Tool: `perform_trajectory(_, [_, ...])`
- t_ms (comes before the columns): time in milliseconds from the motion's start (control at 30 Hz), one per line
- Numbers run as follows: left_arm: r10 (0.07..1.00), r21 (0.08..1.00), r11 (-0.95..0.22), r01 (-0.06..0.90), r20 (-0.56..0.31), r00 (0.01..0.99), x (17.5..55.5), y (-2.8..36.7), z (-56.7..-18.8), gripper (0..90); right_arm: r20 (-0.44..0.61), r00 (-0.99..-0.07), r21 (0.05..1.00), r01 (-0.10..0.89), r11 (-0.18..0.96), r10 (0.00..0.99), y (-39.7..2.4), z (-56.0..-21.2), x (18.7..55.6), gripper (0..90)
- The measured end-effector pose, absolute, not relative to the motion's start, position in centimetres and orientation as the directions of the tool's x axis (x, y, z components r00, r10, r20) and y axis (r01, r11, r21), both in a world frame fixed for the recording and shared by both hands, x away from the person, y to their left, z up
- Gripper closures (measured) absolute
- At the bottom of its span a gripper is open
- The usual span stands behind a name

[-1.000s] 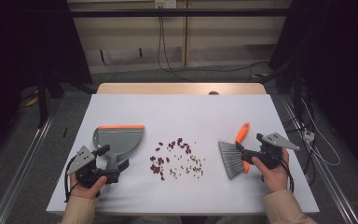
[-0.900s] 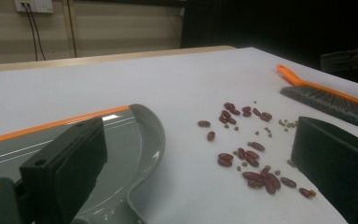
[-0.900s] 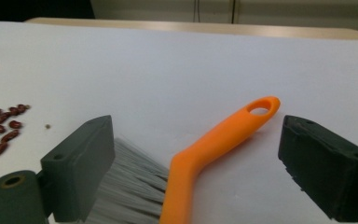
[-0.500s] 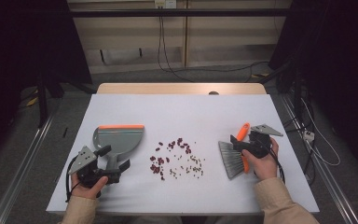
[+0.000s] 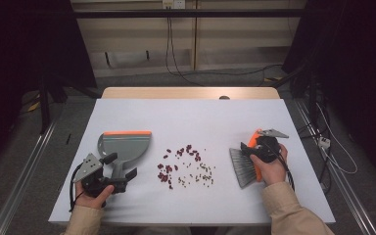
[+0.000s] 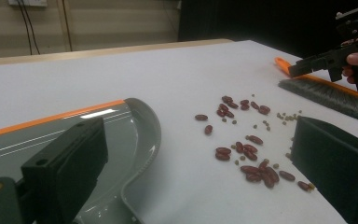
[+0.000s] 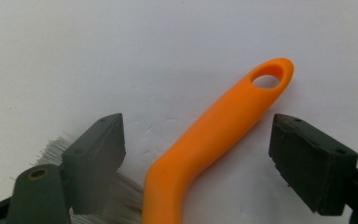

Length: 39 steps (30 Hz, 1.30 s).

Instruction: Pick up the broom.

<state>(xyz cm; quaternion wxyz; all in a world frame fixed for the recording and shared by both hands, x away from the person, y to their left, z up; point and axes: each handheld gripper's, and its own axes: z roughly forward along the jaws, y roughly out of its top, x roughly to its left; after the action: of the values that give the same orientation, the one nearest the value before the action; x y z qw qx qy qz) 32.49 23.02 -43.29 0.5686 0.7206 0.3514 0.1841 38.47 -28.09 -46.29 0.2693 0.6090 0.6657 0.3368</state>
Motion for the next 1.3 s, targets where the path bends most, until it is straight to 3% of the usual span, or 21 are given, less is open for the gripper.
perform_trajectory(200, [0.713, 0.949, -0.110, 0.297, -0.132, 0.688, 32.5, 23.0, -43.3, 4.1, 0.059, -0.086, 0.753, 0.658, 0.012, 0.995, -28.4, -46.4, 38.5, 19.2])
perform_trajectory(633, [0.712, 0.948, -0.127, 0.293, -0.119, 0.692, 32.4, 22.8, -43.2, 4.5, -0.005, -0.110, 0.722, 0.688, 0.080, 0.994, -27.5, -46.4, 39.3, 30.9])
perform_trajectory(733, [0.712, 0.947, -0.122, 0.296, -0.124, 0.691, 32.5, 22.8, -43.3, 4.5, -0.001, -0.127, 0.714, 0.694, 0.089, 0.992, -27.4, -46.2, 39.4, 37.3])
perform_trajectory(767, [0.713, 0.947, -0.121, 0.298, -0.126, 0.690, 32.5, 22.8, -43.3, 4.5, 0.010, -0.141, 0.710, 0.698, 0.092, 0.990, -27.1, -46.1, 39.3, 45.6])
perform_trajectory(1067, [0.712, 0.947, -0.130, 0.295, -0.118, 0.693, 32.5, 22.7, -43.3, 4.6, 0.003, -0.234, 0.695, 0.700, 0.167, 0.972, -26.5, -45.8, 39.2, 55.0])
perform_trajectory(1167, [0.712, 0.947, -0.132, 0.293, -0.115, 0.692, 32.5, 22.7, -43.3, 4.6, 0.022, -0.286, 0.687, 0.700, 0.193, 0.958, -26.1, -45.6, 39.1, 67.8])
perform_trajectory(1300, [0.713, 0.947, -0.132, 0.292, -0.114, 0.692, 32.5, 22.8, -43.2, 4.6, 0.042, -0.283, 0.683, 0.708, 0.180, 0.958, -26.1, -45.6, 39.2, 68.5])
